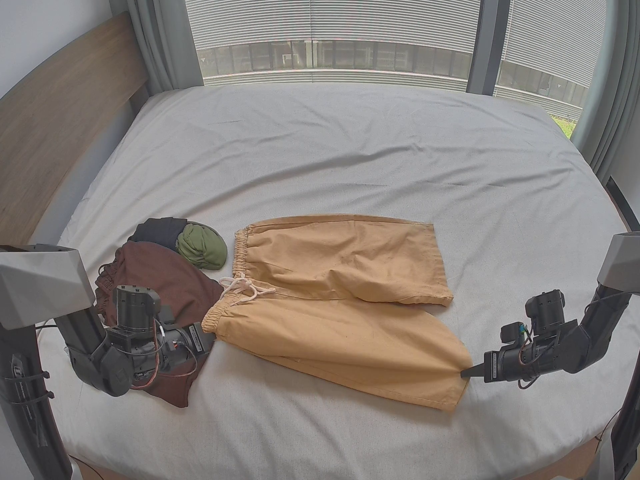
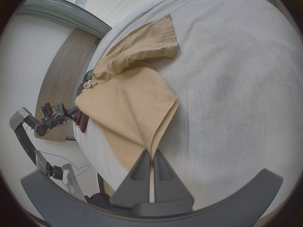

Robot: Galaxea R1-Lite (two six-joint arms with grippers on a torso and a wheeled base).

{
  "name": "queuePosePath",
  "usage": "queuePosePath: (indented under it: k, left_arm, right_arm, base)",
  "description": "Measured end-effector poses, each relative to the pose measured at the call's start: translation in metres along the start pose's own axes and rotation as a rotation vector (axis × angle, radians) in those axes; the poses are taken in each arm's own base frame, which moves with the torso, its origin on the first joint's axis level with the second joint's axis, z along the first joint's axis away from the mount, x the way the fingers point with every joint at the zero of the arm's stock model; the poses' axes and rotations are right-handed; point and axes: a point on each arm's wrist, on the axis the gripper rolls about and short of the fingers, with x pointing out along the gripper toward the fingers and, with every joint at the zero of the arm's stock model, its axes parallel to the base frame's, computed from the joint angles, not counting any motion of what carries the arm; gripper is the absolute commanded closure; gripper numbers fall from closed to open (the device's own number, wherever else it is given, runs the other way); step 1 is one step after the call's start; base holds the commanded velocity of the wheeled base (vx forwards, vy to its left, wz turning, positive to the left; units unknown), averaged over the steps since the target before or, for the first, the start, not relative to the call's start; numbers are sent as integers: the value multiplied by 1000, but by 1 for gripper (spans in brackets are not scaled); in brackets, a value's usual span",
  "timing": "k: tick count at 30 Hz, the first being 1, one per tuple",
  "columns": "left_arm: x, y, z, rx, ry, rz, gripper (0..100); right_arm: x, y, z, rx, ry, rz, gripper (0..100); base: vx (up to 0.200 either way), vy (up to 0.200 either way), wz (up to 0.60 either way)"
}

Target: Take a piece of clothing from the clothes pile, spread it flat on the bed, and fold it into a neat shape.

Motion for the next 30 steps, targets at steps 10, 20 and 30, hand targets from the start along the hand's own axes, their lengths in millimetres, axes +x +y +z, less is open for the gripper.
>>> queuePosePath:
  k: [10, 20, 30]
  left_arm:
    - [8, 11, -15, 62, 38, 26, 100]
    - [13, 15, -24, 62, 55, 50, 100]
    - [14, 12, -18, 56, 4, 25, 0]
  right_arm:
    - [-2, 0, -2, -20, 10, -2, 100]
    - [-3, -1, -5, -26, 32, -10, 0]
    - [0, -3, 0, -35, 6, -2, 0]
  base:
    - [0, 0, 0]
    - [0, 0, 0]
    - [0, 0, 0]
